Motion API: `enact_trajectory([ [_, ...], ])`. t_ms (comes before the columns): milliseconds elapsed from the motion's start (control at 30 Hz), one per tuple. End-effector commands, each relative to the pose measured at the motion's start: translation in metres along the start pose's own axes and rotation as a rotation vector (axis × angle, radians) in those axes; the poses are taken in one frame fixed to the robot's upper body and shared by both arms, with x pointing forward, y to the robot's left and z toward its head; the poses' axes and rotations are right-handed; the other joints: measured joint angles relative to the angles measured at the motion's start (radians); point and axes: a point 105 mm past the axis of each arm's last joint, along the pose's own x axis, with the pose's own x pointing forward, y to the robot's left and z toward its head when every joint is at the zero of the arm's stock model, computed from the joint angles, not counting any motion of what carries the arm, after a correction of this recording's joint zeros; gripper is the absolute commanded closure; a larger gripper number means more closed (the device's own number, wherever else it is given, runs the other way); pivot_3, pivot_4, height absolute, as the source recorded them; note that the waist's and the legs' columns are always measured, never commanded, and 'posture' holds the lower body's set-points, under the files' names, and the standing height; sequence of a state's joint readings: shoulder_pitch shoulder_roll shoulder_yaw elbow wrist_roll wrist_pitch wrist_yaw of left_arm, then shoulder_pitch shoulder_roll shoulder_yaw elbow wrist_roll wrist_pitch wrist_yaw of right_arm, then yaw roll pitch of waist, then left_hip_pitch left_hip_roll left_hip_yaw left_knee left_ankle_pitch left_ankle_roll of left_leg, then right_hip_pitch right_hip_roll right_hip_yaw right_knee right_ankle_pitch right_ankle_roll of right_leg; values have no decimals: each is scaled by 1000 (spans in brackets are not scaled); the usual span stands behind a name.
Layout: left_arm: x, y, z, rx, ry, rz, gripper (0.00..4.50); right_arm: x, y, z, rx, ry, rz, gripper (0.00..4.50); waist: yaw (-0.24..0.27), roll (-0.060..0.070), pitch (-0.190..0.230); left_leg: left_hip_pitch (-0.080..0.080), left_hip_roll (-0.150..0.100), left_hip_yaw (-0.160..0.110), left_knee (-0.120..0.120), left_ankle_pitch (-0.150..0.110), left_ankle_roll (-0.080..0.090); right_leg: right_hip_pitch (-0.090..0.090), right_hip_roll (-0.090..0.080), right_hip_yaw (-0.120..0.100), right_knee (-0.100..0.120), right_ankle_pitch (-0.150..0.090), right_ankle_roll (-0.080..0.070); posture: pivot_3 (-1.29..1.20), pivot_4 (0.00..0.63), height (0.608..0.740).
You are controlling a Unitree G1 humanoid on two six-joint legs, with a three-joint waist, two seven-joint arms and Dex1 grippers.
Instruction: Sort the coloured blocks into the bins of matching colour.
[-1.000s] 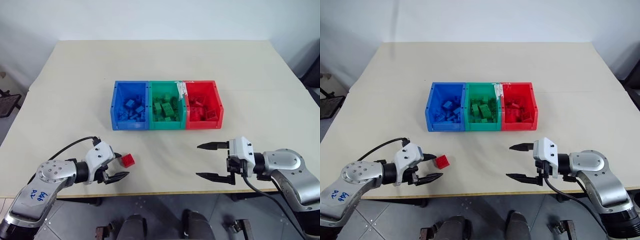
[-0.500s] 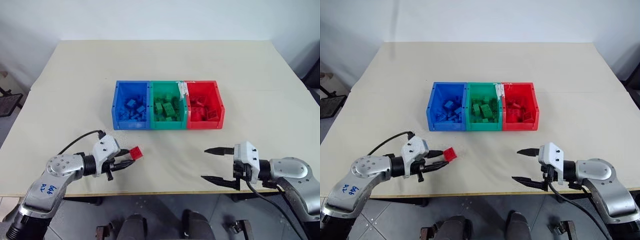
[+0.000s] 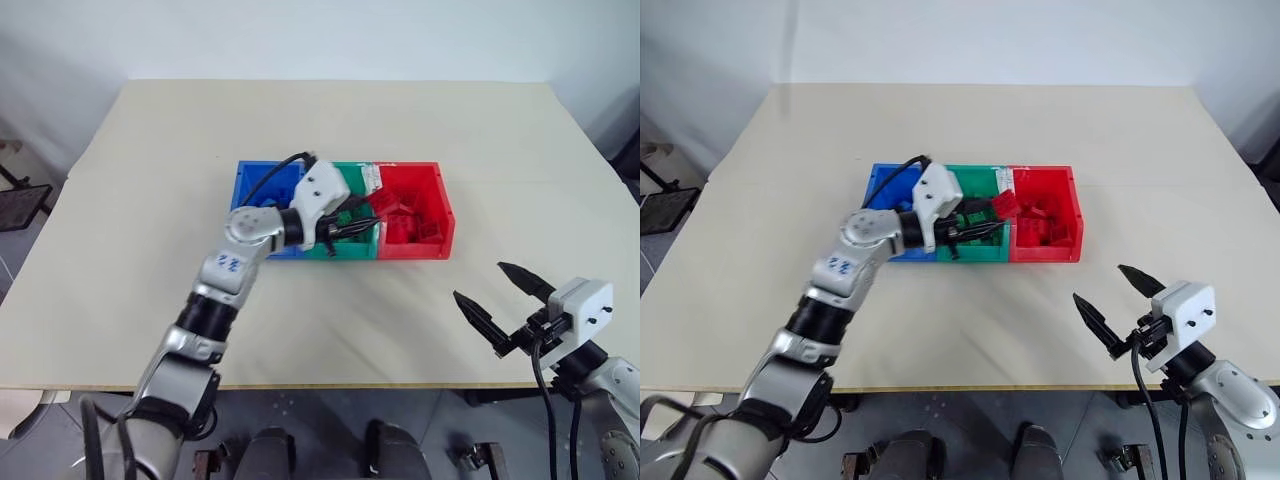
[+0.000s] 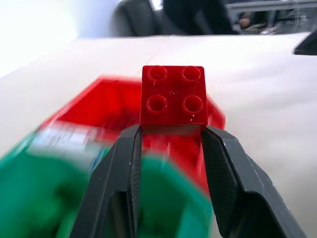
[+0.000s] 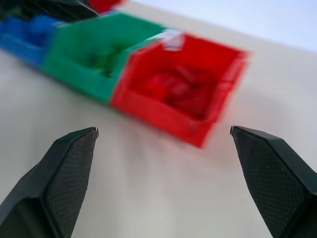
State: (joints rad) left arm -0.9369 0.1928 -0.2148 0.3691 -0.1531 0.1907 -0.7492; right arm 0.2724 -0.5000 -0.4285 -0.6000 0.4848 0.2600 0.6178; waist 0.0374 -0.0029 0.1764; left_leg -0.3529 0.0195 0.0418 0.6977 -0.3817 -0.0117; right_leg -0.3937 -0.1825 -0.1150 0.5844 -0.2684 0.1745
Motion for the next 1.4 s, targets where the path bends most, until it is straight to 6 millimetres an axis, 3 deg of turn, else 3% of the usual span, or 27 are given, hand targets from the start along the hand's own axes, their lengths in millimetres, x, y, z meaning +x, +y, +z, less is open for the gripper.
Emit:
enact_trajectory([
  [33, 19, 6, 13, 89, -33, -7, 3062, -4, 5, 11, -29, -39, -29, 0, -3, 0, 0, 0, 0, 0, 0, 0, 0, 0, 0, 0, 0, 0, 0, 0, 150, 740],
  [200, 38, 5, 3, 136, 3, -19, 3062, -6, 21, 12, 1, -42, -19, 0, -2, 0, 0, -1, 0, 0, 1, -1, 1, 0, 0, 0, -2, 0, 0, 0, 150, 740],
  [233, 38, 4, 0, 115, -2, -19, 2306, -7, 27, 11, 25, -35, 5, 0, -2, 0, 0, -1, 0, 0, 1, -1, 1, 0, 0, 0, -2, 0, 0, 0, 150, 740],
  [333, 38, -2, -6, 101, -4, -45, 1395, -8, 35, 10, 57, -15, 46, 0, -4, 0, 0, -1, 0, 0, 0, -1, 1, 0, 0, 0, -1, 0, 0, 0, 150, 740],
  [467, 24, 0, -6, 104, -36, -39, 85, -2, 31, 15, 25, -30, 51, 0, -10, 0, 0, -1, 0, 0, 1, -1, 1, 0, 0, 0, -1, 0, 0, 0, 150, 740],
  [533, 15, -1, -3, 122, -59, -45, 38, 2, 30, 18, 15, -40, 65, 0, -11, 0, 0, -1, 0, 0, 1, -1, 1, 0, 0, 0, -1, 0, 0, 0, 150, 740],
  [600, -4, 1, -2, 100, -75, -34, 38, 10, 30, 20, 10, -53, 94, 0, -13, 0, 0, 0, 0, 0, 1, -1, 1, 0, 0, 0, 0, 0, 0, 0, 150, 740],
  [767, -82, -1, -14, 132, -45, 30, 38, 31, 32, 20, -25, -41, 226, 0, -34, 1, 0, 1, 1, -1, 0, -1, 1, 0, 0, 0, 1, 0, 0, 0, 150, 740],
  [967, -169, -11, -29, 79, 85, 108, 38, 40, 31, 20, -55, -37, 398, 0, -19, 1, 0, 0, 1, -2, 2, -1, 1, 0, -1, -2, 1, 0, 0, 0, 150, 740],
  [1033, -181, -14, -32, 49, 120, 125, 38, 41, 29, 19, -57, -38, 436, 0, -10, 2, 1, 0, 2, -3, 2, -1, 1, 0, 0, -2, 1, 0, 0, 0, 150, 740],
  [1133, -232, -24, -53, -38, 233, 199, 38, 41, 32, 6, -107, 40, 590, 0, -15, 2, 0, 0, 2, -2, 2, -1, 1, 1, -1, -1, 1, 0, 0, 0, 150, 740],
  [1233, -244, -33, -60, -58, 267, 211, 38, 38, 30, -6, -113, 85, 659, 0, -13, 2, 1, 1, 2, -2, 1, -1, 1, 0, 0, -1, 1, 0, 0, 0, 150, 740],
  [1400, -240, -36, -62, -46, 259, 252, 38, 45, 19, -7, -134, 51, 608, 0, -9, 1, 1, 0, 2, -2, 3, -1, 1, 1, 0, -2, 1, 0, 0, 0, 150, 740],
])
